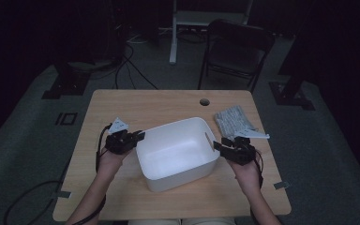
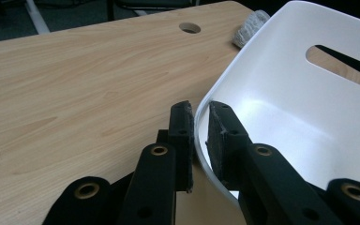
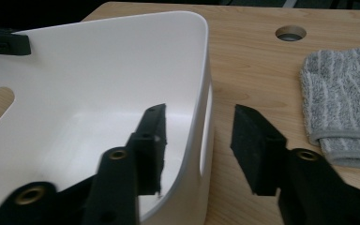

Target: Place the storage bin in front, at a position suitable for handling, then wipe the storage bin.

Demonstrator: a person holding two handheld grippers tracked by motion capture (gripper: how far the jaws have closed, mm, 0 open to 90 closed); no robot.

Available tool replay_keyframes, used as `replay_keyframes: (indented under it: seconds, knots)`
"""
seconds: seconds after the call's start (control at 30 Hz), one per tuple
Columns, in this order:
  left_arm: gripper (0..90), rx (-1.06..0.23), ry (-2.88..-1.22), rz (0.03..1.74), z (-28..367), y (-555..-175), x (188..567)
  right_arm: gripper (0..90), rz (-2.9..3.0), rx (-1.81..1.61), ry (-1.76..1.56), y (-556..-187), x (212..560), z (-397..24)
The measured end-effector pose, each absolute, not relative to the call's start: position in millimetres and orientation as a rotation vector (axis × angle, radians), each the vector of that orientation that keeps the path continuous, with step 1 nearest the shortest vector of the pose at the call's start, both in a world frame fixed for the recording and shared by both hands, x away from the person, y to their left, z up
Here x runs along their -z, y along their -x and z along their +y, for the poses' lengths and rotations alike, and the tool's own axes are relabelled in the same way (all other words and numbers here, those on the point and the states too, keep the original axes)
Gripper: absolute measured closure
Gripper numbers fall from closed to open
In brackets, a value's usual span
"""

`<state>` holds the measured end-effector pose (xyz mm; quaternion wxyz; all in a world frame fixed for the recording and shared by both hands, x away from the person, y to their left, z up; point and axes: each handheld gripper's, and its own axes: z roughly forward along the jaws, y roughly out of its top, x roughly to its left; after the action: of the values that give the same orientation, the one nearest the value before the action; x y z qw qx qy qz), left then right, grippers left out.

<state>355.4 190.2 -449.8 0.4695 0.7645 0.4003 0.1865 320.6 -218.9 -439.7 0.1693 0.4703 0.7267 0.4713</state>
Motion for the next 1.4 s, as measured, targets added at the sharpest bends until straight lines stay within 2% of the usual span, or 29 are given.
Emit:
replay_keyframes:
  seconds: [0.47,0.77,0.93,1.4]
  knots:
    - [80.1,-0.437,-1.871,0.971,192.0,-356.9,450.3,38.4,2.105,-1.443,-1.239,-317.2,430.0,-223.3]
    - [80.1,-0.442,-1.868,0.977,191.5,-356.1,450.4,38.3,2.095,-1.451,-1.221,-316.6,429.5,-224.4]
    - [80.1,-0.437,-1.866,0.976,191.7,-357.0,450.5,32.8,2.116,-1.462,-1.196,-314.8,432.7,-226.0]
    - [80.1,-0.431,-1.858,0.961,193.2,-357.6,451.5,33.6,2.034,-1.471,-1.183,-325.2,419.9,-239.6]
